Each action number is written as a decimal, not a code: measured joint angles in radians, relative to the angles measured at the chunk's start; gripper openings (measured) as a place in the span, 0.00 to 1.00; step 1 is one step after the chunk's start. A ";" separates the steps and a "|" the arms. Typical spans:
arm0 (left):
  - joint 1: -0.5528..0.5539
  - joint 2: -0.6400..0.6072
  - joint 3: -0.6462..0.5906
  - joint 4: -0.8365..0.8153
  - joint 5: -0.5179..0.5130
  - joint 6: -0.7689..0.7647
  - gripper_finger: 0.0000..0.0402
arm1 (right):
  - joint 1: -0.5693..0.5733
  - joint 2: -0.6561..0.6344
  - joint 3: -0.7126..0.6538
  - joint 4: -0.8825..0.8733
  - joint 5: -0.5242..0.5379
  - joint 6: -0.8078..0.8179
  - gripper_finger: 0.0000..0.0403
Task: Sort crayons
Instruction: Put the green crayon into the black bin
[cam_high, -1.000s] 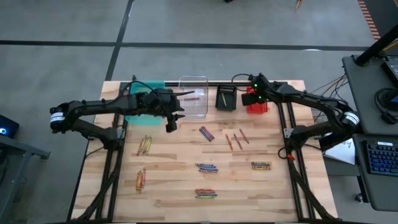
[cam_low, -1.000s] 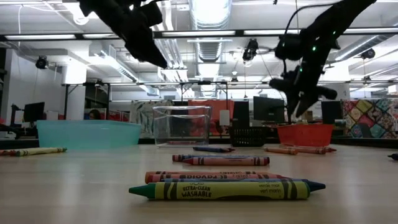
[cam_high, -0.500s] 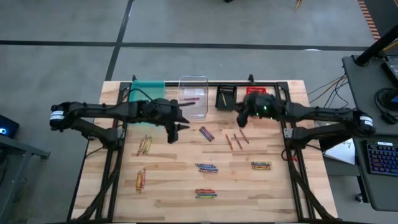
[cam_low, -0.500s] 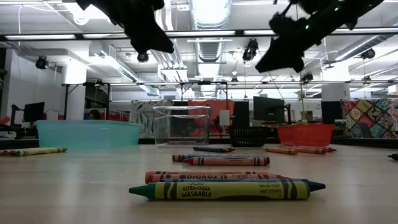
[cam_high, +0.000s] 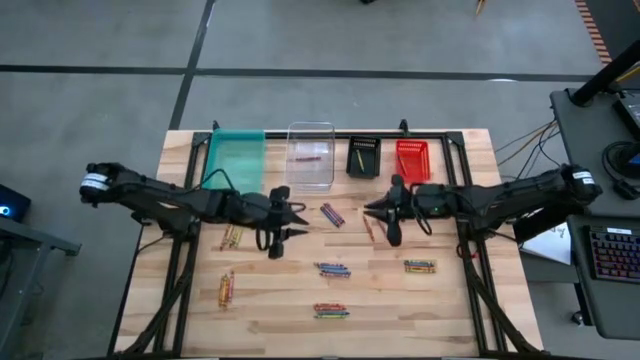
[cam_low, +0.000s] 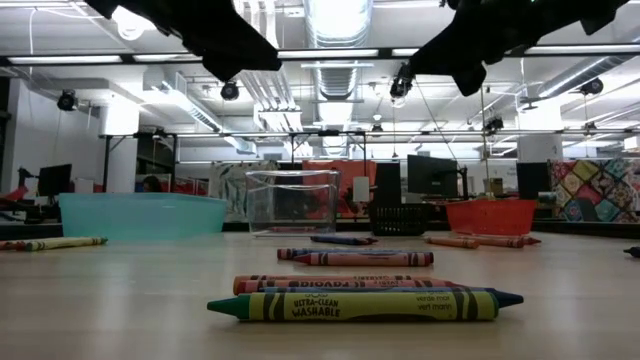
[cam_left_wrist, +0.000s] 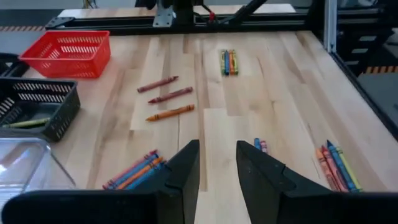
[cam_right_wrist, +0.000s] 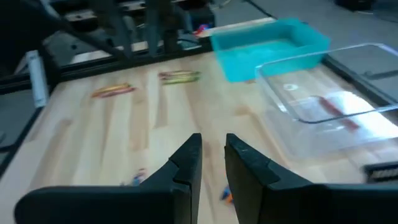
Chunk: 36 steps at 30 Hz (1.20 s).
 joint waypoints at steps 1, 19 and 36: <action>-0.015 0.000 -0.009 0.001 -0.019 -0.008 0.22 | 0.014 0.005 0.000 -0.001 0.000 0.001 0.15; -0.133 0.000 -0.083 0.118 -0.118 -0.108 0.22 | 0.159 0.038 -0.009 -0.028 0.001 0.045 0.15; -0.135 0.000 -0.233 0.345 -0.118 -0.178 0.22 | 0.162 0.126 -0.013 0.005 0.028 0.016 0.15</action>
